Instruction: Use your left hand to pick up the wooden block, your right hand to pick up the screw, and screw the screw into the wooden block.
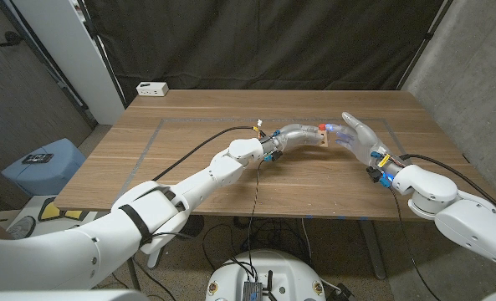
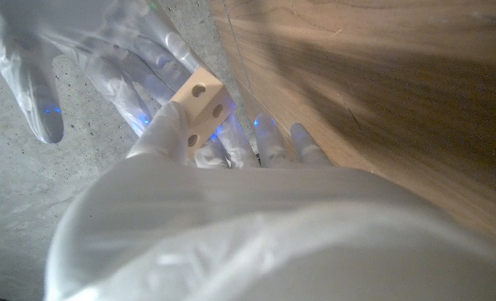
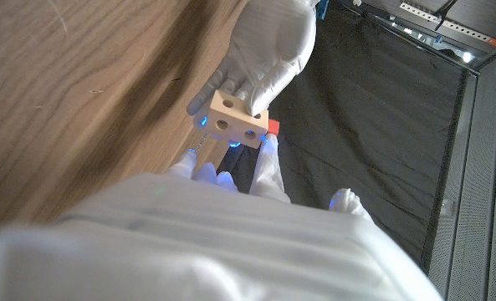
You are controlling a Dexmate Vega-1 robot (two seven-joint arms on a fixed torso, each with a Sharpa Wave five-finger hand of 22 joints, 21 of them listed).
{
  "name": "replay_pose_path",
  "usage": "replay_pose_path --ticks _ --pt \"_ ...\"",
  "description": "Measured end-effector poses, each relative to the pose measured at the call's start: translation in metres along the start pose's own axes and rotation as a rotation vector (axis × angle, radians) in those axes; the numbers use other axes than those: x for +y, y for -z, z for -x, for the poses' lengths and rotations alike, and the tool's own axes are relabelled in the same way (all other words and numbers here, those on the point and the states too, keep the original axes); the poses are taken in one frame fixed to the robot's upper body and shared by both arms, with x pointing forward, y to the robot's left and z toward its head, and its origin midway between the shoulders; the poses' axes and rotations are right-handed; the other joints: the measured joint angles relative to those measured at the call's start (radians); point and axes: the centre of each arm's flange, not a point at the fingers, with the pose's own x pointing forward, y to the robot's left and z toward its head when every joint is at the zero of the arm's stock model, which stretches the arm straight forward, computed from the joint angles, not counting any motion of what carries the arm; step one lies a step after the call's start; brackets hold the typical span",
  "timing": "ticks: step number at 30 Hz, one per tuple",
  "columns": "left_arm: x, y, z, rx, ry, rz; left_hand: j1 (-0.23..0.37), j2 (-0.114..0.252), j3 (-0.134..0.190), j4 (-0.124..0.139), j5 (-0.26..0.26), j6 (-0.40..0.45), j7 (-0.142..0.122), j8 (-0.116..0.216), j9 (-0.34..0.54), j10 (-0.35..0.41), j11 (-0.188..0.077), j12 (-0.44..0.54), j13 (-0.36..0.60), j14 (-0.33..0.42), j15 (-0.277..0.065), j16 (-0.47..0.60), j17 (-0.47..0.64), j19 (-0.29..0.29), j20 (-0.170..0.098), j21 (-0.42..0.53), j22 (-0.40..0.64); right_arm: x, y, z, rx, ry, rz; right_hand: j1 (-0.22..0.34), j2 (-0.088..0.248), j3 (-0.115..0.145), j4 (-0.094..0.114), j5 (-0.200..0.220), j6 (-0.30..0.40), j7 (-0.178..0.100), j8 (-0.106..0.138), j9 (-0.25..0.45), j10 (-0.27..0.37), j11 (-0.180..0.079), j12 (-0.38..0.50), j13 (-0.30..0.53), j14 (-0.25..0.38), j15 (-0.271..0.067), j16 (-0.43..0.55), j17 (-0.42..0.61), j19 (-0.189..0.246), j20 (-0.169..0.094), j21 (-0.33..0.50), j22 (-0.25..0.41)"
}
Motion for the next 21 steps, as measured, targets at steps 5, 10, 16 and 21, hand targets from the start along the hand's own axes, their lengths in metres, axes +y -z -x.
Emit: replay_pose_path --ticks 5,10,16,21 --pt "-0.0003 -0.0007 -0.0002 -0.003 0.002 0.0 0.003 0.002 0.0 0.0 0.0 0.0 0.0 0.0 0.0 0.0 0.0 0.0 0.0 0.0 0.0 0.0 0.0 0.0 0.0 0.0 0.0 0.0036 -0.0023 0.0035 -0.004 -0.004 0.0 0.006 0.006 0.003 -0.003 0.0 0.039 0.003 0.023 0.006 0.0 0.0 0.0 0.0 0.0 0.0 0.0 0.0 0.0 0.0 0.0 0.0" --pt "-0.0001 -0.0028 -0.0005 -0.008 0.003 -0.003 0.003 0.002 0.0 0.0 -0.001 0.0 0.0 0.0 0.0 0.0 0.0 0.0 0.0 0.0 0.0 0.0 0.0 0.0 0.0 0.0 0.0 0.0046 -0.0026 0.0054 -0.006 0.0 0.0 0.007 0.007 -0.001 -0.007 0.0 0.067 0.004 0.042 0.015 0.002 0.01 0.004 0.0 0.0 0.0 0.0 0.0 0.001 -0.001 0.0 0.0" --pt "-0.0009 -0.0038 0.0008 -0.013 0.005 -0.006 0.003 0.002 0.0 0.0 -0.001 0.0 0.0 0.0 0.0 0.0 0.0 0.0 0.0 0.0 0.0 0.0 0.0 0.0 0.0 0.0 0.0 0.005 -0.0027 0.0065 -0.008 0.004 0.003 0.012 0.001 0.003 -0.011 0.0 0.091 0.009 0.054 0.02 0.002 0.009 0.004 0.0 0.0 0.0 0.0 0.0 0.006 -0.006 0.0 0.0" --pt "-0.0021 -0.0047 0.0018 -0.018 0.007 -0.008 0.003 0.002 0.0 0.0 -0.001 0.0 0.0 0.0 0.0 0.0 0.0 0.0 0.0 0.0 0.0 0.0 0.0 0.0 0.0 0.0 0.0 0.0052 -0.0033 0.0086 -0.013 0.012 0.004 0.012 0.001 0.003 -0.011 0.0 0.094 0.012 0.06 0.025 0.002 0.009 0.004 0.0 0.0 0.0 0.0 0.0 0.006 -0.006 0.0 0.0"
